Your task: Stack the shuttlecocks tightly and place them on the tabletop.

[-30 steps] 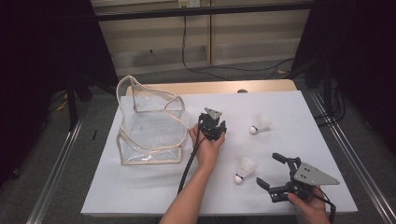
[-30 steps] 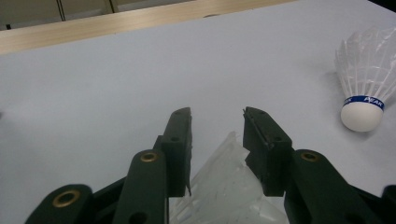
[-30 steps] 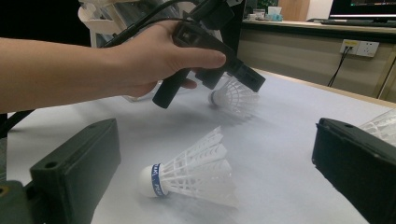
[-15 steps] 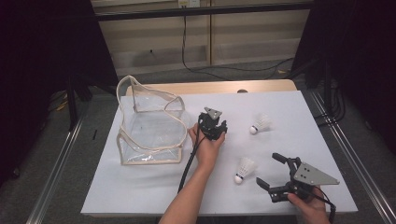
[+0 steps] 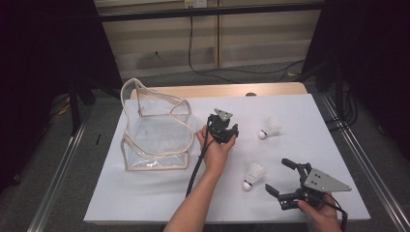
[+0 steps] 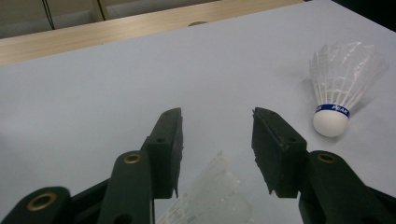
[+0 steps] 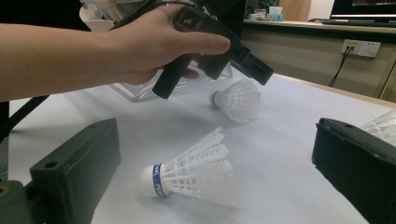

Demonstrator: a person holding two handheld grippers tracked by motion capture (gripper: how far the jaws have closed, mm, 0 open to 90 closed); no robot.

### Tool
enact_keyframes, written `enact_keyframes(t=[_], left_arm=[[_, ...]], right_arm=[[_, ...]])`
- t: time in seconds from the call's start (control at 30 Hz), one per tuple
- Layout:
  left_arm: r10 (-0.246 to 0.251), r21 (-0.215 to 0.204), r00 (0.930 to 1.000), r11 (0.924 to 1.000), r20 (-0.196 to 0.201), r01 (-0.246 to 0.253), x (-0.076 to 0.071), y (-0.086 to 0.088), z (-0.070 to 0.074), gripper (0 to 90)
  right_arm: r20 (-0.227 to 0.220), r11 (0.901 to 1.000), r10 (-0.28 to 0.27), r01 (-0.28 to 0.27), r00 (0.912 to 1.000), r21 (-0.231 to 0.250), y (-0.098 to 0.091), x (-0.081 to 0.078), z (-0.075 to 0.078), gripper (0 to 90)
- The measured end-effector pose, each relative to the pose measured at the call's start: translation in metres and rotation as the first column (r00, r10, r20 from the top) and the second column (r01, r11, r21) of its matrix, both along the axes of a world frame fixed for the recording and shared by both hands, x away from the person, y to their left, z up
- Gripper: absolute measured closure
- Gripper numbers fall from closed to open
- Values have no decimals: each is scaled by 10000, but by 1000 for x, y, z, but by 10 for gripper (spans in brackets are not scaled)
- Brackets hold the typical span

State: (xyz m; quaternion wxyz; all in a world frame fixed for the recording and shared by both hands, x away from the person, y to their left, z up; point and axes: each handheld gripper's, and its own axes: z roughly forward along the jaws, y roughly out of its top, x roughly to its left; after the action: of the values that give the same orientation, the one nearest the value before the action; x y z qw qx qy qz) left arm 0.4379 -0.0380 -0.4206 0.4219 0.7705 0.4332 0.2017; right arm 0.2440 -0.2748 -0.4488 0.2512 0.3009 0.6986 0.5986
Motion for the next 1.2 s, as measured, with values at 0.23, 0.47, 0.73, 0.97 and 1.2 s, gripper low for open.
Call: enact_keyframes(t=[0.23, 0.47, 0.73, 0.97, 1.2], left_arm=[[-198, -297, 9997, 9994, -151, 194, -3, 0, 5, 496], [-485, -686, 9985, 9966, -253, 467, -9, 2, 13, 427], [-1016, -1137, 9947, 9886, -185, 989, -16, 4, 20, 370], [-1472, -1585, 9890, 9769, -113, 1435, -24, 5, 25, 273], [-1765, -1918, 9843, 9663, -93, 1715, -32, 8, 25, 191]], right_arm=[[-38, 10000, 2, -2, 10000, -24, 1, 0, 0, 5], [-24, 10000, -12, 12, 10000, -49, 1, 0, 0, 6], [68, 10000, 42, -41, 10000, -58, 1, 0, 0, 6], [29, 10000, 16, -15, 10000, -95, 2, 0, 0, 6], [31, 9999, 41, -41, 10000, -105, 2, 0, 0, 6]])
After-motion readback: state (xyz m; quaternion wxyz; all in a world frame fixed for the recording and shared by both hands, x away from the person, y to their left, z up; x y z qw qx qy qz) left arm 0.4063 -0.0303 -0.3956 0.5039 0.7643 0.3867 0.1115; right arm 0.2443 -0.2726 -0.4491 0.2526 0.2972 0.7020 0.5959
